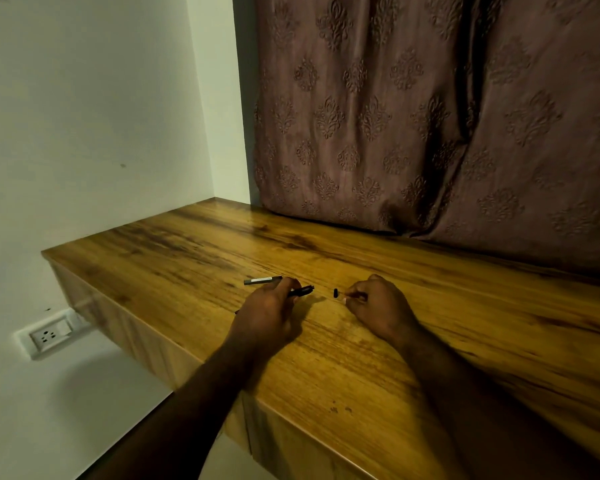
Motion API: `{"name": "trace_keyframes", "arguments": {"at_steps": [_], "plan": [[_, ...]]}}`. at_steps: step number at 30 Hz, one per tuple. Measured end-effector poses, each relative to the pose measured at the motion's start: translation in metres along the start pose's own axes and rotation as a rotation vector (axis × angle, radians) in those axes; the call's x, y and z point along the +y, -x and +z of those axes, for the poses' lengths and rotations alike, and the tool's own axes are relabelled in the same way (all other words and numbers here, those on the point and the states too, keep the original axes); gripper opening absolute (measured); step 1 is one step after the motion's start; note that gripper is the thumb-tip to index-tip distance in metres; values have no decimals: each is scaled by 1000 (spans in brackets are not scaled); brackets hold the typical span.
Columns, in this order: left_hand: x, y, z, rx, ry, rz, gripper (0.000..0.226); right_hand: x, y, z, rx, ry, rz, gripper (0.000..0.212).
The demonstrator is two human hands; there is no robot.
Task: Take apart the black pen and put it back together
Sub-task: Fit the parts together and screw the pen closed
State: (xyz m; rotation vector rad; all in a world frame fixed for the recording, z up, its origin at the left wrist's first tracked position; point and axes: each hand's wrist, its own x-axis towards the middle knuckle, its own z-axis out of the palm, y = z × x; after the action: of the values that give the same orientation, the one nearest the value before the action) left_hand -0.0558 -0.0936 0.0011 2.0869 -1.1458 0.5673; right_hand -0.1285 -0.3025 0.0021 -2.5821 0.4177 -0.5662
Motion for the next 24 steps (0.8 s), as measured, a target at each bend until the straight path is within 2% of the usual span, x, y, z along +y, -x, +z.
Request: {"name": "trace_keyframes", "arguments": {"at_steps": [3,8,13,16,21,24], "plan": [[1,0,0,0,23,3,45,-5,-2,4,17,-26,9,10],[1,0,0,19,12,19,50,-10,0,8,59,-11,22,10],[1,-1,-1,31,-4,57,43,-18,4,-1,246,-437,66,8],[1,-2,-1,31,-2,65,33,-35,9,-1,188,-650,67,14],[3,-1,-1,37,37,94,36,-53,16,5,91,-900,67,15],[6,-1,-2,57,51,115,42,-53,18,4,73,-936,54,12]]}}
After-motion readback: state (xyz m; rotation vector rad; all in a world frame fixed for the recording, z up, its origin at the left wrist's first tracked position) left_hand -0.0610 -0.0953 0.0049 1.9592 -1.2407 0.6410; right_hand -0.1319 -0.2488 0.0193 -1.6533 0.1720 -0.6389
